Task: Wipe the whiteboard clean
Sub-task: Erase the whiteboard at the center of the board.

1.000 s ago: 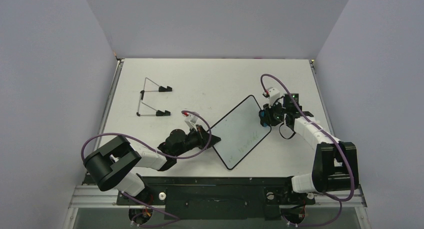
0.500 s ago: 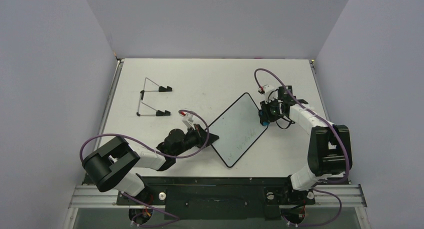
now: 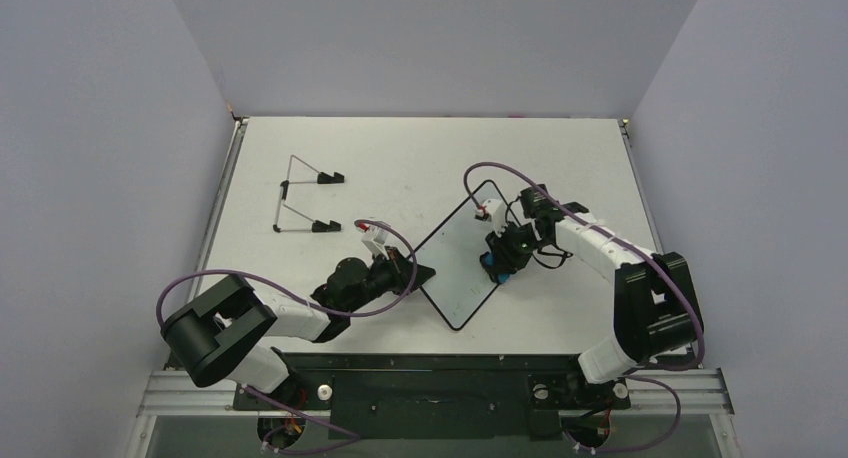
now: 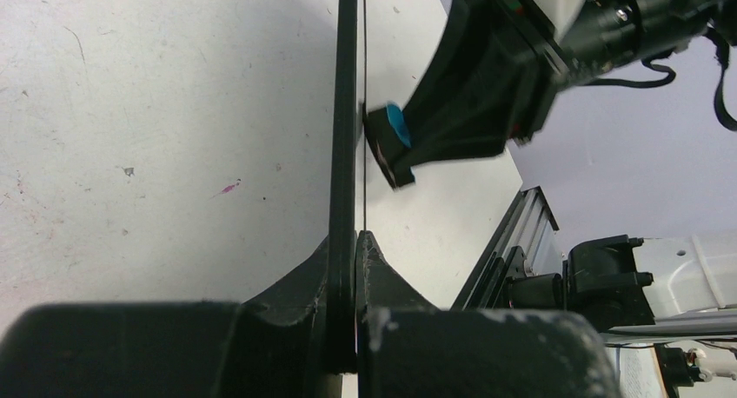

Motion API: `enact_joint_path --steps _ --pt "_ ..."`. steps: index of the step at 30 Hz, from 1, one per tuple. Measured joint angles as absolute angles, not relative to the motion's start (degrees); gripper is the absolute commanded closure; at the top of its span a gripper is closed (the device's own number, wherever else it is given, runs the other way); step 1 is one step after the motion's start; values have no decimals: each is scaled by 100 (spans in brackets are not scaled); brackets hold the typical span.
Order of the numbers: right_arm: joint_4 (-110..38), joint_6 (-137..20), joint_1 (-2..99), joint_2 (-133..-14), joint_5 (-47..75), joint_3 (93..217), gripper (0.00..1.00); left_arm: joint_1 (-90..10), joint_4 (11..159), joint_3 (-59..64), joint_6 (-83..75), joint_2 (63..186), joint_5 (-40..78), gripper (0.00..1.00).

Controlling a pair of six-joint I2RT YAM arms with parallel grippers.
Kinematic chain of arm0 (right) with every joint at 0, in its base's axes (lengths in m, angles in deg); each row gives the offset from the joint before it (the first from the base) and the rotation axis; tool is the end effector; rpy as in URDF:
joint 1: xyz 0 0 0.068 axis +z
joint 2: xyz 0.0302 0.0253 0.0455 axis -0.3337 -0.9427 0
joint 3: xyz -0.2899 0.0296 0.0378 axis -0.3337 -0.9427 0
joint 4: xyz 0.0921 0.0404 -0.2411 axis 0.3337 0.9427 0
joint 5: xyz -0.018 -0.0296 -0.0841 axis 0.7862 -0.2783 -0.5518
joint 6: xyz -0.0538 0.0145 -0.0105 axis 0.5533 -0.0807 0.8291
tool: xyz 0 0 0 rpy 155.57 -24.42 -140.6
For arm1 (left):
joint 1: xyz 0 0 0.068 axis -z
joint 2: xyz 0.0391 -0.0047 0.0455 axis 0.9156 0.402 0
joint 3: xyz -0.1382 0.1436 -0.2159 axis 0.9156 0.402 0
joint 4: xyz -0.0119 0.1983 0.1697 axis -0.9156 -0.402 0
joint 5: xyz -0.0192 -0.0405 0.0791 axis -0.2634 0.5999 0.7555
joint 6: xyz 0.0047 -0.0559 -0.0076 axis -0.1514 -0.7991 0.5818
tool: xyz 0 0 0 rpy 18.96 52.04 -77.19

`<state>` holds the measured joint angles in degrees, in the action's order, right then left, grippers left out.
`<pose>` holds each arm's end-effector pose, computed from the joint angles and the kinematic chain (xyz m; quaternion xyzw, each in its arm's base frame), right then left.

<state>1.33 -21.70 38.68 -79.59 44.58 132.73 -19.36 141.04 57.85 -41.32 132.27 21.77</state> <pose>0.2525 0.1139 0.2131 -0.4353 0.8263 0.3087 0.1801 0.1693 -0.1866 0.1813 0.0195 0.7550 -0.5102 0.4113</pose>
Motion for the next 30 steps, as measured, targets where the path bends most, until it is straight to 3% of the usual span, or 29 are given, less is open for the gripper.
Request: enact_joint_path --steps 9,20,30 --pt "437 -1639 4436 -7155 5061 13155 100 -1936 14137 5783 -4134 13273 2153 100" --pt "-588 -1973 4807 -6488 3584 12582 100 -2017 14362 5612 -4342 13679 1826 100" --pt "-750 -1558 6193 -6477 2664 12515 100 -2139 14209 5389 -4700 13847 1664 100"
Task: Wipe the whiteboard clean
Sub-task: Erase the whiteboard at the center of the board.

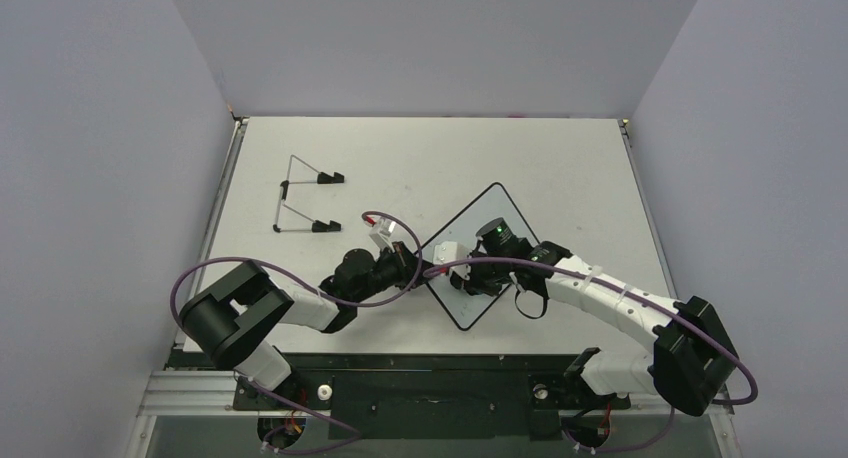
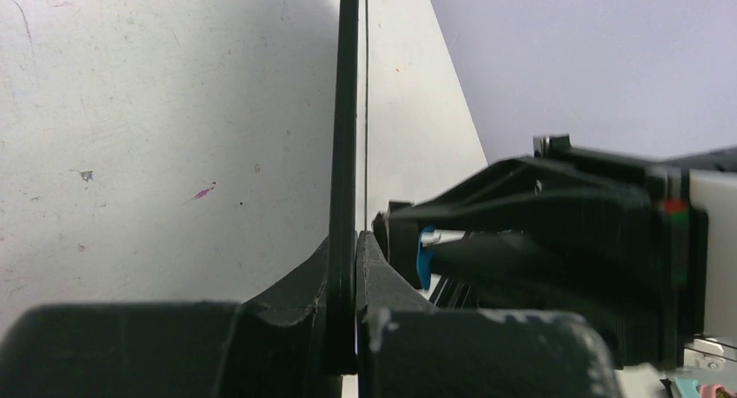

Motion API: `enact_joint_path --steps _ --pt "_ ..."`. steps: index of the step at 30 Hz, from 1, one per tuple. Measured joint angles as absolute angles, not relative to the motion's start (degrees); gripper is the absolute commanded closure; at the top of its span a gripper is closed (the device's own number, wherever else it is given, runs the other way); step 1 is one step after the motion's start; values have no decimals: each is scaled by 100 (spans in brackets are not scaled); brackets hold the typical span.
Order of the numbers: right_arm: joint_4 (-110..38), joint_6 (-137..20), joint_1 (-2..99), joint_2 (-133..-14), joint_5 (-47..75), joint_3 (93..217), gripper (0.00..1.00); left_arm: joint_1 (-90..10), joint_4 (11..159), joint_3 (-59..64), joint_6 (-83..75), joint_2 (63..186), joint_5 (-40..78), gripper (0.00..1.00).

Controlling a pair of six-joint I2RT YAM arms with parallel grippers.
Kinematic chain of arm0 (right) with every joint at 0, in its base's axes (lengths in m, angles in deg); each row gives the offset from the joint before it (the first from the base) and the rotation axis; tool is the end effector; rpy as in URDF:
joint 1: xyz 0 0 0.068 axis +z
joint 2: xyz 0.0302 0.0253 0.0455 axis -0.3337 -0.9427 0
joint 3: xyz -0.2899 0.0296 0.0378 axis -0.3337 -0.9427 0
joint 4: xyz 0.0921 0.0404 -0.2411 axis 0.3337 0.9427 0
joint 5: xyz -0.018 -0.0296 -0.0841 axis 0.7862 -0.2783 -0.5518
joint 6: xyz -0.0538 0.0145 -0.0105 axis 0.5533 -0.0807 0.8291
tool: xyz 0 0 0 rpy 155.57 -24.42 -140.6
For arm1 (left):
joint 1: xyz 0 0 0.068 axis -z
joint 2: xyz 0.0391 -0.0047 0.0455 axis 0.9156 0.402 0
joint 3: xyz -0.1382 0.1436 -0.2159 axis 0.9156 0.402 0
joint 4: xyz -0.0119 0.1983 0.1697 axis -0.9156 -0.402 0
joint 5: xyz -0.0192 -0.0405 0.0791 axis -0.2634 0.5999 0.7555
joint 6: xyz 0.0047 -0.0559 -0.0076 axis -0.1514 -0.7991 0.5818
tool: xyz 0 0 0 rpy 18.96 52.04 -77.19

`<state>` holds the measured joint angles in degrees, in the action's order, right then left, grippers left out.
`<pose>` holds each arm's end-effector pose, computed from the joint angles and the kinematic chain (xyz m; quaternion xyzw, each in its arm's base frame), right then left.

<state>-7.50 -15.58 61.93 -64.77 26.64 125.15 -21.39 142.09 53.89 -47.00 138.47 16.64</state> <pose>0.1694 0.1736 0.2386 -0.6355 0.6949 0.1851 0.2811 0.1889 -0.1986 0.1752 -0.0032 0.7613 -0.5377 0.3622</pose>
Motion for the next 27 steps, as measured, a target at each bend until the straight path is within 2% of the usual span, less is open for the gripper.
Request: enact_joint_path --steps 13,23,27 --pt "-590 -878 7629 -7002 2113 12419 100 -2567 14467 5560 -5144 13998 1614 100" --pt "-977 -1247 7168 -7133 1208 12412 100 -2705 14664 5658 -5177 14031 1618 100" --pt "-877 -1051 7397 -7223 1201 12412 100 -2709 14723 5678 -5172 14083 1598 100"
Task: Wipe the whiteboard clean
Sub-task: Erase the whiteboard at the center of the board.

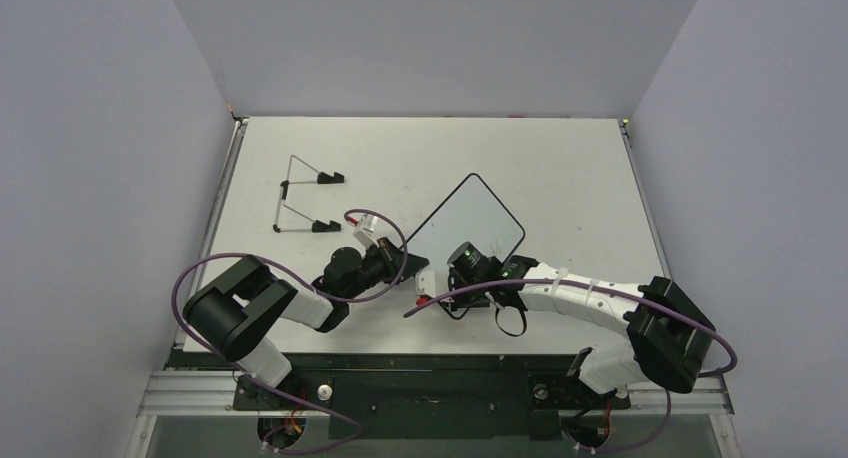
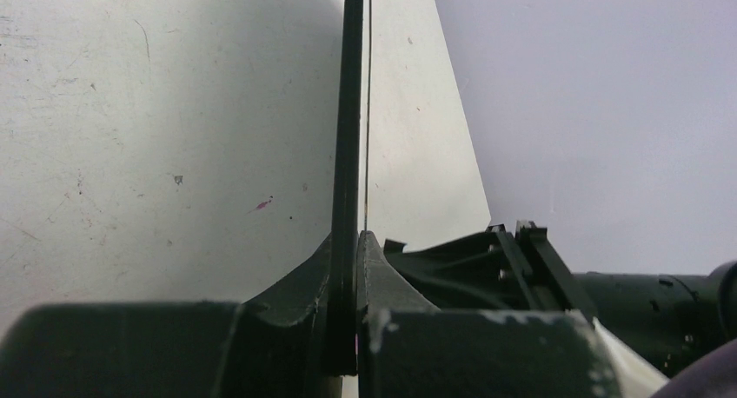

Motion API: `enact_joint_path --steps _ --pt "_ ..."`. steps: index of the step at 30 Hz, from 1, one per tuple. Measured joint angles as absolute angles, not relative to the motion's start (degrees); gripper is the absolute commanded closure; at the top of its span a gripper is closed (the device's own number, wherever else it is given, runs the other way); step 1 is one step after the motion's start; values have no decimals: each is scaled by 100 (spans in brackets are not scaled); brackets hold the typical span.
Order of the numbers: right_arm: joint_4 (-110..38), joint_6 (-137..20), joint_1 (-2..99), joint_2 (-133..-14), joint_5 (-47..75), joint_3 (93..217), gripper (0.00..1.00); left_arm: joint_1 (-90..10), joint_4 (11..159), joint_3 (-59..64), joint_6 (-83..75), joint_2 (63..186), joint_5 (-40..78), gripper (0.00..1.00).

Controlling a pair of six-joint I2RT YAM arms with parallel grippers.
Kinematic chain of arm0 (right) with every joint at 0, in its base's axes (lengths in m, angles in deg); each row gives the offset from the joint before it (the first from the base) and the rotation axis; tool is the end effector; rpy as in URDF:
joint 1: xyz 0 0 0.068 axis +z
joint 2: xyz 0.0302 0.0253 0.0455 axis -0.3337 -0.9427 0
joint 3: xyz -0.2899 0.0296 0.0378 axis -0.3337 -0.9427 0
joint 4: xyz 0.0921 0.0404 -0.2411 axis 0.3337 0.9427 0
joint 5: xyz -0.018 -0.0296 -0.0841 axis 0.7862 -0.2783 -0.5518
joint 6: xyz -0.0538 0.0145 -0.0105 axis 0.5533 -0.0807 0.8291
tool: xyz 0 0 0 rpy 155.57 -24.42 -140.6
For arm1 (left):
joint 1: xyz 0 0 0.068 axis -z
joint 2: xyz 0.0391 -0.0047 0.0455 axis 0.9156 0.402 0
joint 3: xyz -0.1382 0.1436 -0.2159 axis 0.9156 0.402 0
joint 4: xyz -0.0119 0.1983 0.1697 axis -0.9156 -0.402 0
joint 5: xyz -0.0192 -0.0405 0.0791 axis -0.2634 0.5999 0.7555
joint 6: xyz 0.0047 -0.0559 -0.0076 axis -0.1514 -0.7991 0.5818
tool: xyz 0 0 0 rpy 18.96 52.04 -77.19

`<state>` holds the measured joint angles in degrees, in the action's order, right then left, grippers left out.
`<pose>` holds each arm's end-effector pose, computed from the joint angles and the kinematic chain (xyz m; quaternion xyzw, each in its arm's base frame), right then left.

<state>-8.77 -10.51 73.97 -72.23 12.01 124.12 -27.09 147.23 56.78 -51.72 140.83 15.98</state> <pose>0.1457 0.2110 0.2026 -0.7272 0.6432 0.0759 0.2273 0.2014 -0.1743 0.1624 -0.0688 0.7587 -0.5367 0.3627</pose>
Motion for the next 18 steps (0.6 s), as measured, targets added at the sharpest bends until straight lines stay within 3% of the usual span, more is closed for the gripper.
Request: enact_joint_path --steps 7,18 --pt "-413 -651 7970 -7454 1437 12412 100 -2709 14838 5759 -5048 14083 1559 100" --pt "-577 -1169 7017 -7413 1549 12419 100 -2744 14985 5765 -5061 14184 1559 100"
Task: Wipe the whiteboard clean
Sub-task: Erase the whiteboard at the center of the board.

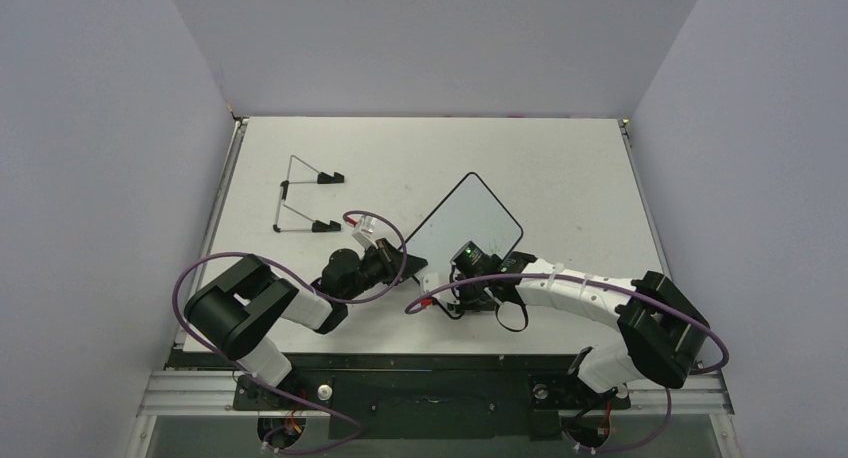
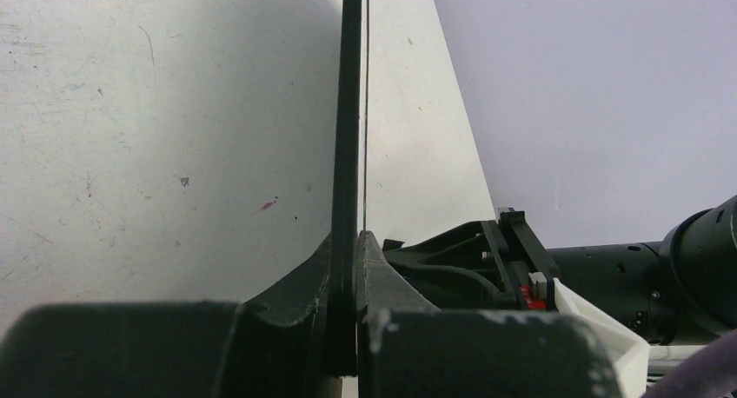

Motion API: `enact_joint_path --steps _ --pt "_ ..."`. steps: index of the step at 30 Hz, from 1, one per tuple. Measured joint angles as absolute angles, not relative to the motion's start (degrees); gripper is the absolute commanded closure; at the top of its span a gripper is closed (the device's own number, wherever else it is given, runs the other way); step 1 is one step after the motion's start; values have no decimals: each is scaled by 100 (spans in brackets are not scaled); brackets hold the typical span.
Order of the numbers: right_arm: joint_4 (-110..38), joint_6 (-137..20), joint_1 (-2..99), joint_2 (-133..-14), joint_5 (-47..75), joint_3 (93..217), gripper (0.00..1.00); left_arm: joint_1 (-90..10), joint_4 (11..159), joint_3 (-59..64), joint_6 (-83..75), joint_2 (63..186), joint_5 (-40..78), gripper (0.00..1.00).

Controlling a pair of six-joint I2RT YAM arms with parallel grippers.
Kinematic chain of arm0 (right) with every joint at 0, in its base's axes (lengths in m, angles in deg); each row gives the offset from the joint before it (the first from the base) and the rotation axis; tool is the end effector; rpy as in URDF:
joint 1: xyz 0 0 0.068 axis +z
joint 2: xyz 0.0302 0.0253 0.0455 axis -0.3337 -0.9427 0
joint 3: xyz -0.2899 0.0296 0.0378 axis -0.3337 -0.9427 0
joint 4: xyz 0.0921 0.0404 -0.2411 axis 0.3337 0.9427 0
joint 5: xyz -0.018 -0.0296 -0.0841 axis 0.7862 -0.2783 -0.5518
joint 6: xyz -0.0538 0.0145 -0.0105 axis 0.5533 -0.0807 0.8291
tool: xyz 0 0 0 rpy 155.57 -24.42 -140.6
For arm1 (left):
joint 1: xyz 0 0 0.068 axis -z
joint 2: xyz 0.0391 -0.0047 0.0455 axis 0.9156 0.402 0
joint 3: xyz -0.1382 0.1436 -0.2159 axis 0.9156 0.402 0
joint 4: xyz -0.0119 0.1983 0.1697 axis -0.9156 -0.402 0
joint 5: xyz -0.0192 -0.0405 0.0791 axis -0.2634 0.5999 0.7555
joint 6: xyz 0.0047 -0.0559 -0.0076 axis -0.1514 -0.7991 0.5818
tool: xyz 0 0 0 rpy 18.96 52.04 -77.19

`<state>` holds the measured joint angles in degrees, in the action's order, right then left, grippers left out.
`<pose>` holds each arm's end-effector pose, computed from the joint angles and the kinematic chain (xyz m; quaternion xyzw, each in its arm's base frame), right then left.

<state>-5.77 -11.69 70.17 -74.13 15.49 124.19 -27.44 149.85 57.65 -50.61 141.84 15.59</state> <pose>0.1559 0.2004 0.1930 -0.7063 0.6765 0.0968 0.1848 0.2007 -0.1720 0.1596 -0.0604 0.7553 -0.5369 0.3710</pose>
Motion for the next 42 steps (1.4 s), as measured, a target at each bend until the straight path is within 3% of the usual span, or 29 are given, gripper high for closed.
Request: enact_joint_path --steps 11,21,31,42 --pt "-337 -1005 7760 -7459 1809 12443 100 -2744 15046 5774 -5080 14223 1544 100" --pt "-892 -1809 7006 -7459 1182 12528 100 -2740 15099 5774 -5078 14276 1555 100" --pt "-378 -1440 7710 -7697 1575 12718 100 -2740 15103 5774 -5032 14276 1546 100" --pt "-1056 -2351 6455 -7583 1359 12773 100 -2698 15109 5750 -5078 14335 1550 100"
